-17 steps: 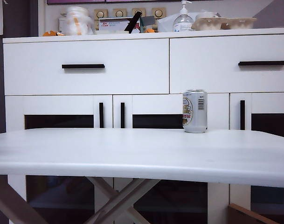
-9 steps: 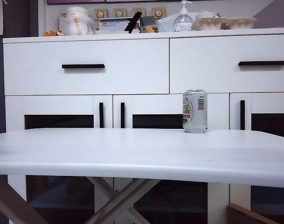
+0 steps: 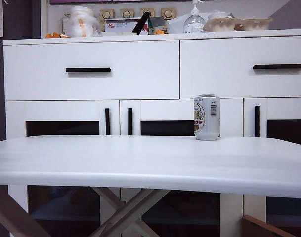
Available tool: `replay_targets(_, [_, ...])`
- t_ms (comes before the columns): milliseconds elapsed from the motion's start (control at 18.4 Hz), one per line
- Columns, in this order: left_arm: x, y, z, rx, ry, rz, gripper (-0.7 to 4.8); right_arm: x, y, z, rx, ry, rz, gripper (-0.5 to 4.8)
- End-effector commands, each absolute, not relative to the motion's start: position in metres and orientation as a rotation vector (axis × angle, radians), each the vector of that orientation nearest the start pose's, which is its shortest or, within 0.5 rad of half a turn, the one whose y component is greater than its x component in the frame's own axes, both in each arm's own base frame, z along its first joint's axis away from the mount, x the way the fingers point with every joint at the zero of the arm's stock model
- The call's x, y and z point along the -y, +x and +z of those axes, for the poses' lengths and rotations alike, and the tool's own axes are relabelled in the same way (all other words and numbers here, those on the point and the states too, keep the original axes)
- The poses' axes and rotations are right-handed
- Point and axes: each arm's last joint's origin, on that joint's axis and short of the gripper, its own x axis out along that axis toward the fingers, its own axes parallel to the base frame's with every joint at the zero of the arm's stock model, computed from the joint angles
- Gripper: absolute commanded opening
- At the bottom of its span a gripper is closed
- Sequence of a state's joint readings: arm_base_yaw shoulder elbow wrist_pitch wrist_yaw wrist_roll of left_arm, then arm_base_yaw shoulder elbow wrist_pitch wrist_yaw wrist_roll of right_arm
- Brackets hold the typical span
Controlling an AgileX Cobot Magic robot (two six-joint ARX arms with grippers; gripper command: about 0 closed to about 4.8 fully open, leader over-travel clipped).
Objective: Pick up a can of beer from the white table, open the left drawer, place the beer inside the drawer, and finally close the drawer.
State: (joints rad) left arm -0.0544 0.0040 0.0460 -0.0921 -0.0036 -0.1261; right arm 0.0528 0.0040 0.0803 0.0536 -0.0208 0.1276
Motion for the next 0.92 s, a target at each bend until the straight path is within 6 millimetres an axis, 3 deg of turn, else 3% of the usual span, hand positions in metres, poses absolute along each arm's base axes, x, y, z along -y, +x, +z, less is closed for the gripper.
replay_targets(54, [0.004, 0.089, 0.197, 0.047, -0.14, -0.027, -0.05, -0.004, 0.083, 0.228, 0.212, 0.145, 0.037, -0.02])
replay_targets(163, [0.004, 0.084, 0.218, 0.092, -0.131, -0.03, -0.05, -0.003, 0.08, 0.259, 0.237, 0.147, 0.02, -0.02])
replay_targets(272, [0.004, 0.083, 0.23, 0.099, -0.132, -0.031, -0.05, -0.003, 0.083, 0.275, 0.234, 0.147, 0.03, -0.02])
replay_targets(543, [0.004, 0.091, 0.282, 0.094, -0.131, -0.041, -0.05, -0.008, 0.108, 0.318, 0.187, 0.135, 0.124, -0.02])
replay_targets(652, [0.005, 0.105, 0.313, 0.061, -0.118, -0.039, -0.05, -0.009, 0.125, 0.335, 0.169, 0.135, 0.141, -0.01])
replay_targets(923, [0.011, 0.147, 0.37, -0.004, 0.038, -0.155, -0.05, -0.012, 0.158, 0.355, 0.136, 0.137, 0.147, -0.01])
